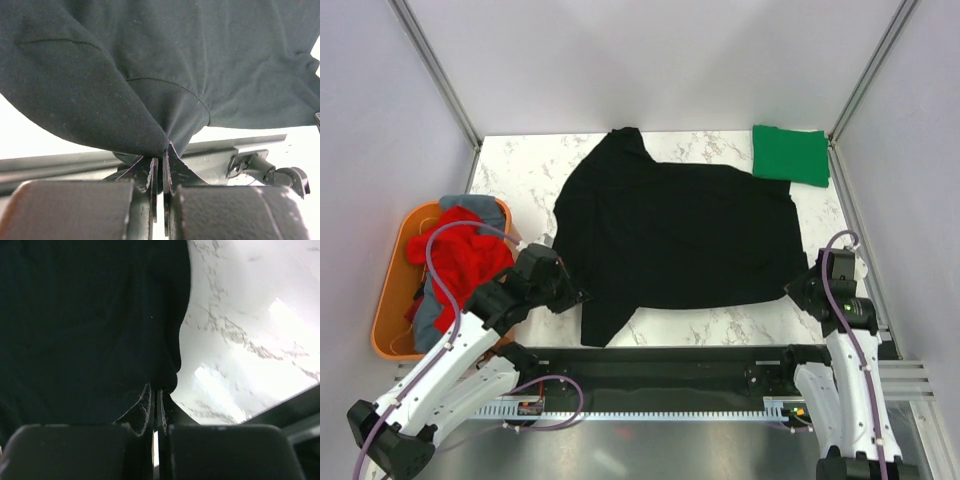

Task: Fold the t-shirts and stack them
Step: Fold the tshirt

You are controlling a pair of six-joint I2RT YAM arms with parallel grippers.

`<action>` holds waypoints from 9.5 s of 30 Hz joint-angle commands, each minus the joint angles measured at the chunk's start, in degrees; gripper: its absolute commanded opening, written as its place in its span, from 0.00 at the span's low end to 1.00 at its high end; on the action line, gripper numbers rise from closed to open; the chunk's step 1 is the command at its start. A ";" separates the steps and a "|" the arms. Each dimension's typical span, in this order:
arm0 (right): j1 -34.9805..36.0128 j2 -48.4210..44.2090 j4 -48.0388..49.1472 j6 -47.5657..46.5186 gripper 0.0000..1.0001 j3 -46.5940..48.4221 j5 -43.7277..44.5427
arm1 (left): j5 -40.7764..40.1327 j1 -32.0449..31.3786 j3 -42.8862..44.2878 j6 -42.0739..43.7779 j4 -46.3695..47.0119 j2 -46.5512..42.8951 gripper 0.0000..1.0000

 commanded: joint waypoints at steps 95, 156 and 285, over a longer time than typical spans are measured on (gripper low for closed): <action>-13.40 54.02 30.69 -13.74 0.00 5.43 -5.60 | -14.17 30.03 -0.22 7.13 27.47 40.95 0.62; -33.45 19.13 12.76 -11.19 0.92 0.41 -19.40 | 7.87 30.03 3.19 15.03 11.98 25.19 0.90; -4.70 56.31 28.23 -14.79 0.00 31.89 11.44 | 18.97 18.08 47.08 22.16 36.33 68.39 0.02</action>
